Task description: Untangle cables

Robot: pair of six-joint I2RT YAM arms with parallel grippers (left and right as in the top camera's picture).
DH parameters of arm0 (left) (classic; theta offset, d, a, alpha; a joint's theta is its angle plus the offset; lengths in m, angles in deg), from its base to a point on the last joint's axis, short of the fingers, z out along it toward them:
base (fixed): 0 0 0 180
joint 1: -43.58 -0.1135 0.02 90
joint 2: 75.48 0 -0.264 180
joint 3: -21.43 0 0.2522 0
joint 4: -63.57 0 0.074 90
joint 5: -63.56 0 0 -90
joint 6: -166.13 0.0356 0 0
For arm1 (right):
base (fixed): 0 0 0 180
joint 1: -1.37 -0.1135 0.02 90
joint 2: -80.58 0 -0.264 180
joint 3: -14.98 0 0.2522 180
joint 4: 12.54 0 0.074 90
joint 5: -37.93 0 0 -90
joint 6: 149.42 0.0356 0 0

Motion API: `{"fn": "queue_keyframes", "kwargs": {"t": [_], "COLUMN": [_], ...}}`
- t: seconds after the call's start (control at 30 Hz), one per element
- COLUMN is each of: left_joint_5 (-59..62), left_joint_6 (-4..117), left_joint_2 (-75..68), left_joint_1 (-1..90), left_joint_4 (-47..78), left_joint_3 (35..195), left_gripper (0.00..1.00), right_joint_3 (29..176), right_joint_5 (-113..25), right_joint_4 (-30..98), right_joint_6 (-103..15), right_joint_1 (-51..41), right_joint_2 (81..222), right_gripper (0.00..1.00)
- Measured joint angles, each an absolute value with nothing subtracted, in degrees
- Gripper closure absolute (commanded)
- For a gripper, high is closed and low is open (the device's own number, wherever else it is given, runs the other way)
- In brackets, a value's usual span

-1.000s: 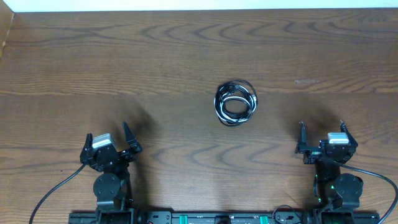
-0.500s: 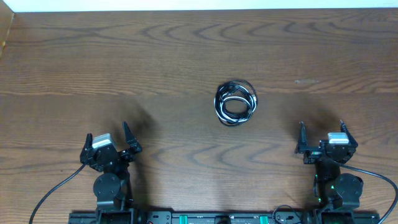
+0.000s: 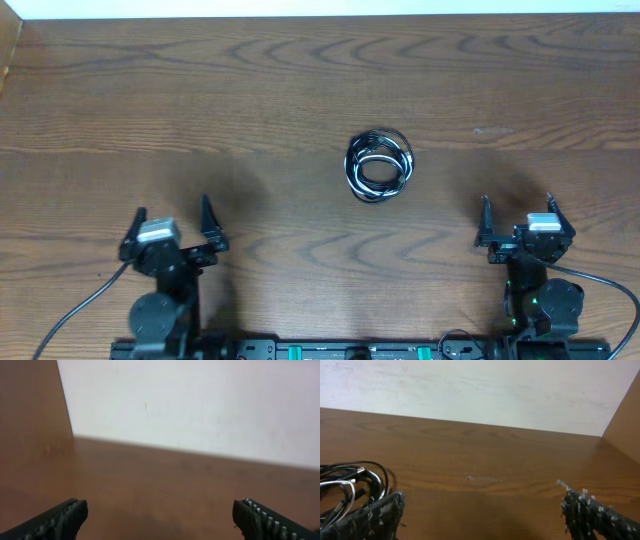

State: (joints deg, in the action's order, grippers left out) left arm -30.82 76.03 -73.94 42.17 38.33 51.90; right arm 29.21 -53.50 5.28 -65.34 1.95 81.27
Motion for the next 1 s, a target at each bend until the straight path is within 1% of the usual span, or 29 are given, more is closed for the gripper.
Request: {"fn": "queue_keyframes", "kwargs": {"t": [0.17, 0.4, 0.47, 0.6, 0.67, 0.7, 0.77, 0.9, 1.0], "left_joint_5": [-30.7, -30.6, -30.6, -32.9, -34.1, -34.4, -34.9, -35.4, -35.3], "left_joint_6": [76.0, 77.5, 79.4, 83.1, 84.4, 85.3, 86.5, 89.1, 90.1], "left_joint_2": [-69.8, -56.8, -53.1, -46.1, -42.6, -40.8, -36.7, -25.3, -17.3], "left_joint_1": [42.2, 42.2, 42.2, 42.2, 42.2, 42.2, 42.2, 42.2, 42.2], "left_joint_4": [38.6, 41.4, 46.8, 64.1, 68.3, 68.0, 63.4, 46.7, 37.8], "left_joint_3": [61.8, 74.0, 76.9, 80.1, 81.6, 82.5, 85.1, 94.5, 101.7], "left_gripper": [0.02, 0.02, 0.02, 0.02, 0.02, 0.02, 0.02, 0.02, 0.02], "right_joint_3": [29.2, 29.2, 29.2, 29.2, 29.2, 29.2, 29.2, 29.2, 29.2], "right_joint_5": [-53.5, -53.5, -53.5, -53.5, -53.5, -53.5, -53.5, -53.5, -53.5], "right_joint_4": [5.3, 5.3, 5.3, 5.3, 5.3, 5.3, 5.3, 5.2, 5.2], "right_joint_6": [-65.3, -65.3, -65.3, -65.3, -65.3, -65.3, -65.3, -65.3, -65.3], "right_joint_1": [1.9, 1.9, 1.9, 1.9, 1.9, 1.9, 1.9, 1.9, 1.9], "right_joint_2": [81.3, 81.3, 81.2, 81.3, 81.3, 81.3, 81.3, 81.3, 81.3], "right_gripper": [0.01, 0.01, 0.01, 0.01, 0.01, 0.01, 0.01, 0.01, 0.01]}}
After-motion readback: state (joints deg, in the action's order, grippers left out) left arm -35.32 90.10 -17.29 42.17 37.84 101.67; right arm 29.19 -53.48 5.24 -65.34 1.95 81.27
